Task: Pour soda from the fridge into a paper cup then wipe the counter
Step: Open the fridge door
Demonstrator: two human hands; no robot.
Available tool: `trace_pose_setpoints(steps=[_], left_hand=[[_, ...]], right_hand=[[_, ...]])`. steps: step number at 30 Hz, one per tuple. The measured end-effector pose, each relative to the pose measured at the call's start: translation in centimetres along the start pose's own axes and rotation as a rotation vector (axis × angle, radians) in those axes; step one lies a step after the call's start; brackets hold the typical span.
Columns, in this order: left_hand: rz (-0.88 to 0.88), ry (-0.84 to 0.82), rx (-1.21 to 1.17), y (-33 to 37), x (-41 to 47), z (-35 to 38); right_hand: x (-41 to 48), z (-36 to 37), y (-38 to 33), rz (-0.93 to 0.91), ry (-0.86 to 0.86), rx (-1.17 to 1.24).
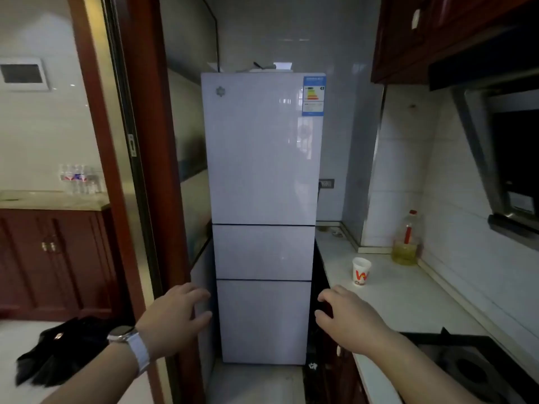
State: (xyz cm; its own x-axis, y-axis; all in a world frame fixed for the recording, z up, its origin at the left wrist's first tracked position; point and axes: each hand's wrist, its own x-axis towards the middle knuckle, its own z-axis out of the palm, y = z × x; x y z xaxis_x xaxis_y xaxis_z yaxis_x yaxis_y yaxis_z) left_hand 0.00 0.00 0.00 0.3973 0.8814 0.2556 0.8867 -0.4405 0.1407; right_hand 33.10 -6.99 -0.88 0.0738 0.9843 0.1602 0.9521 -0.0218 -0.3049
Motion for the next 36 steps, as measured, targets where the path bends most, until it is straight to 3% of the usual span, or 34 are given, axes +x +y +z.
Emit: trace_pose_setpoints(steps=[16,22,29,36], left_hand=[[-0.008,-0.175,-0.108,-10.3,13.5,7.1],[0.029,-0.12,-0.117,-15.8,19.7,7.1],[0.035,0.07,-0.278,-19.6,25.7,5.3],[0.057,0.06,-0.261,-21.8,30.4,6.2]], right_hand=[[15.4,6.2,-2.9,0.019,-0.116,-0.056],[23.5,7.1,-6.8,-0.002,-0.113,-0.092],[30.3,6.4,-10.3,-0.043,0.006,-0.07],[35.4,6.7,-10.0,-0.063,-0.025,-0.098]])
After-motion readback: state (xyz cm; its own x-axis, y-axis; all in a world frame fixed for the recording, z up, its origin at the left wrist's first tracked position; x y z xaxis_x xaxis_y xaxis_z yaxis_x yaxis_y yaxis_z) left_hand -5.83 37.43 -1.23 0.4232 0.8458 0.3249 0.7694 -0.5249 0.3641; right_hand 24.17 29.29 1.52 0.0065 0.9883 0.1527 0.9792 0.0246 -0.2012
